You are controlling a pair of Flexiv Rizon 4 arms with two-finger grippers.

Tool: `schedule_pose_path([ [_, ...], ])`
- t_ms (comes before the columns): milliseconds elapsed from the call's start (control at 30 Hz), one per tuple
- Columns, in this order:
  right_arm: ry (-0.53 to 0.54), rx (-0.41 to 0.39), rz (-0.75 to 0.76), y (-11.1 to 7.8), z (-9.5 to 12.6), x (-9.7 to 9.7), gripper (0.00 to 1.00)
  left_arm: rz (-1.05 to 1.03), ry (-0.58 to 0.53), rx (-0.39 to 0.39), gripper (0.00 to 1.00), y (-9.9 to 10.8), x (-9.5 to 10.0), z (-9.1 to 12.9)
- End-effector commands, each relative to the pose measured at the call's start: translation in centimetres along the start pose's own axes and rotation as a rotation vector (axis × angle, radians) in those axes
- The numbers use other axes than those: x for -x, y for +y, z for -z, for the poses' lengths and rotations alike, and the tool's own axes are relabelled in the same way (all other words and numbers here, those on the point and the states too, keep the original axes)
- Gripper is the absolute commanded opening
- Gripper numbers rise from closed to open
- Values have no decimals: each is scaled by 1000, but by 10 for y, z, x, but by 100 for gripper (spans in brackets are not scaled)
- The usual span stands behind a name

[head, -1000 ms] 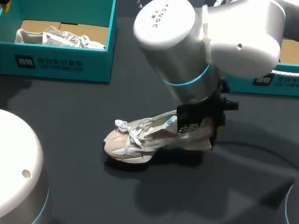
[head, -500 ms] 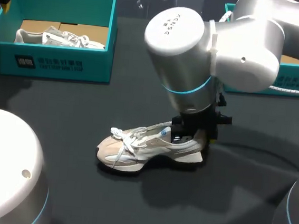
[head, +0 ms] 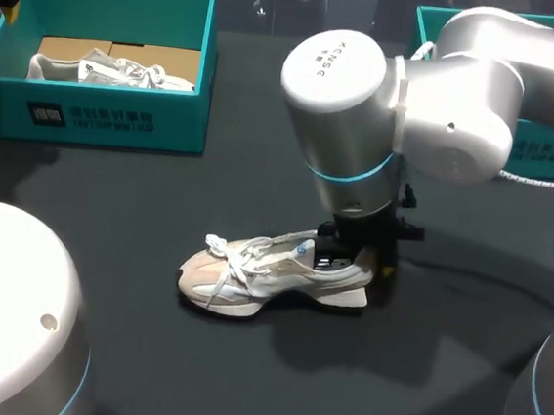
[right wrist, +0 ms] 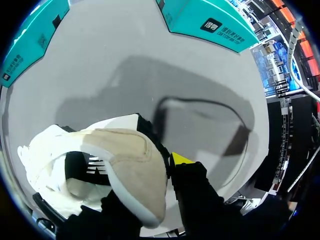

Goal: Take the shoe out of the shoebox, open the shoe tongue, remove and reinsert the insole, then place the shoe into the shoebox

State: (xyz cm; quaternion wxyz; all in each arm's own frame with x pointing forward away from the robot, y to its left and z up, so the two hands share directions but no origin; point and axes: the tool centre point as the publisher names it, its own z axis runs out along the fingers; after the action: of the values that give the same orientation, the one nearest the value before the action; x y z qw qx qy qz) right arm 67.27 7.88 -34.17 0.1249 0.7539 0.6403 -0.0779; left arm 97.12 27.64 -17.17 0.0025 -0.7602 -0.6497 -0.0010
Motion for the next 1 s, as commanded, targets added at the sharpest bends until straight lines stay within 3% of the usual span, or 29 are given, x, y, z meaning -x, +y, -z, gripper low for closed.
schedule_pose_path([
  [33, 39, -16, 13, 1, -15, 7, 0, -1, 2, 1, 100, -1, 0, 0],
  [567, 117, -87, 15, 1, -54, 10, 0, -1, 2, 1, 100, -1, 0, 0],
  [633, 117, -90, 20, 1, -56, 10, 27, -1, 2, 1, 100, -1, 0, 0],
  [700, 119, -92, 23, 1, -56, 11, 46, -1, 2, 1, 100, -1, 0, 0],
  [733, 119, -93, 24, 1, -57, 11, 68, -1, 2, 1, 100, -1, 0, 0],
  [800, 122, -92, 28, 1, -56, 13, 93, -1, 2, 1, 100, -1, 0, 0],
  [833, 125, -91, 30, 2, -55, 13, 100, -1, 2, 1, 100, -1, 0, 0],
  [1000, 176, -75, 44, 2, -37, 19, 100, -1, 2, 1, 100, -1, 0, 0],
])
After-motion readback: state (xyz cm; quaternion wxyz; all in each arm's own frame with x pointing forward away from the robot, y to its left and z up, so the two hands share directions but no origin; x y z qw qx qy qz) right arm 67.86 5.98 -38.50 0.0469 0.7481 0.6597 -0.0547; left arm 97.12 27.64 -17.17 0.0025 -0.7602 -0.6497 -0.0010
